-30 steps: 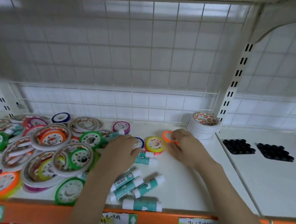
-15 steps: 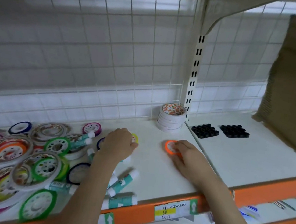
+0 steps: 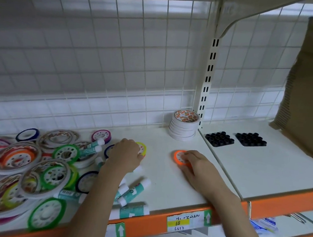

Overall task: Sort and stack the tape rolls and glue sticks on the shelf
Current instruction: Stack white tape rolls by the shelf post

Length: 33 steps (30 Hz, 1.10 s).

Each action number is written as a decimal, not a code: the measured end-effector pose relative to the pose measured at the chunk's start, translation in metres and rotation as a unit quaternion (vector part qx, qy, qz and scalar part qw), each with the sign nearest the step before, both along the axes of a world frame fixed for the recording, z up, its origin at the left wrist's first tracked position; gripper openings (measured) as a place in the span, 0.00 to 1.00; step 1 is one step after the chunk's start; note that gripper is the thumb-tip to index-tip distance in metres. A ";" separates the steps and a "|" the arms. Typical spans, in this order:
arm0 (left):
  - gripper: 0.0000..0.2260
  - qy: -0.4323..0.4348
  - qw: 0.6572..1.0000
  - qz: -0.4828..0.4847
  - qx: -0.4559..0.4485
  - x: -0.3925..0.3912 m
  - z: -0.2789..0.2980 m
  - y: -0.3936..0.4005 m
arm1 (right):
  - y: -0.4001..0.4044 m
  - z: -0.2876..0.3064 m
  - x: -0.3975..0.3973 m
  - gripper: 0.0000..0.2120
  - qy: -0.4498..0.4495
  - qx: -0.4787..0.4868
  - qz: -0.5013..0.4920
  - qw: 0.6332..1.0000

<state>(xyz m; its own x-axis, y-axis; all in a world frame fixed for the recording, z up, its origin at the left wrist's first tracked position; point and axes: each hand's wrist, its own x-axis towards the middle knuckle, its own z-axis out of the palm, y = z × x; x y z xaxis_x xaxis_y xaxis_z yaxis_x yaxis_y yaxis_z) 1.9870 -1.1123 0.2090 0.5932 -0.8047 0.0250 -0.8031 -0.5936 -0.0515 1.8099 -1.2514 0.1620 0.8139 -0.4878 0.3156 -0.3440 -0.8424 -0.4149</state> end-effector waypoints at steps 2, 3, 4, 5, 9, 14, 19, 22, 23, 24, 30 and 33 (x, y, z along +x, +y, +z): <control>0.16 0.000 1.000 0.002 -0.009 0.000 0.000 0.004 | 0.002 0.001 0.004 0.16 -0.001 -0.002 0.003 1.000; 0.16 0.002 1.000 0.006 -0.015 -0.001 0.000 0.006 | 0.003 0.001 0.006 0.16 -0.002 -0.002 0.005 1.000; 0.16 0.006 1.000 0.010 -0.022 -0.002 0.000 0.008 | 0.005 0.002 0.009 0.15 -0.002 -0.003 0.008 1.000; 0.16 0.012 0.999 0.016 -0.032 -0.002 0.000 0.011 | 0.006 0.002 0.011 0.15 -0.002 -0.003 0.011 1.000; 0.16 0.050 0.994 0.037 -0.093 -0.003 0.002 0.022 | 0.013 0.003 0.020 0.15 0.001 -0.005 0.024 1.000; 0.13 0.050 0.988 0.015 -0.148 0.004 0.006 0.037 | 0.020 0.004 0.032 0.15 0.009 -0.012 0.041 0.999; 0.16 0.025 0.978 0.026 -0.208 0.005 0.009 0.064 | 0.025 0.010 0.054 0.14 0.014 -0.019 0.066 0.998; 0.17 0.018 0.975 0.035 -0.219 0.001 0.009 0.082 | 0.029 0.013 0.069 0.14 0.019 -0.018 0.081 0.996; 0.17 0.020 0.973 0.041 -0.225 0.000 0.009 0.087 | 0.030 0.014 0.074 0.13 0.019 -0.018 0.085 0.996; 0.17 0.022 0.971 0.049 -0.233 -0.001 0.008 0.092 | 0.030 0.014 0.080 0.13 0.018 -0.019 0.088 0.996; 0.16 0.012 0.964 0.092 -0.250 0.003 0.010 0.119 | 0.031 0.022 0.120 0.13 0.056 -0.027 0.101 0.993; 0.18 0.003 0.964 0.107 -0.244 0.011 0.012 0.129 | 0.025 0.022 0.142 0.11 0.068 -0.022 0.110 0.991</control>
<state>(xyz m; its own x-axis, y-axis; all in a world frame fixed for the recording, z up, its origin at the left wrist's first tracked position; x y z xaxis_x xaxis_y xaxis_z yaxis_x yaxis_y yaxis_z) 1.9981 -0.9833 0.2206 0.7454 -0.5576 0.3654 -0.6592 -0.6982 0.2792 1.9518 -1.2264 0.1844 0.9359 -0.2809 0.2123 -0.1996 -0.9200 -0.3374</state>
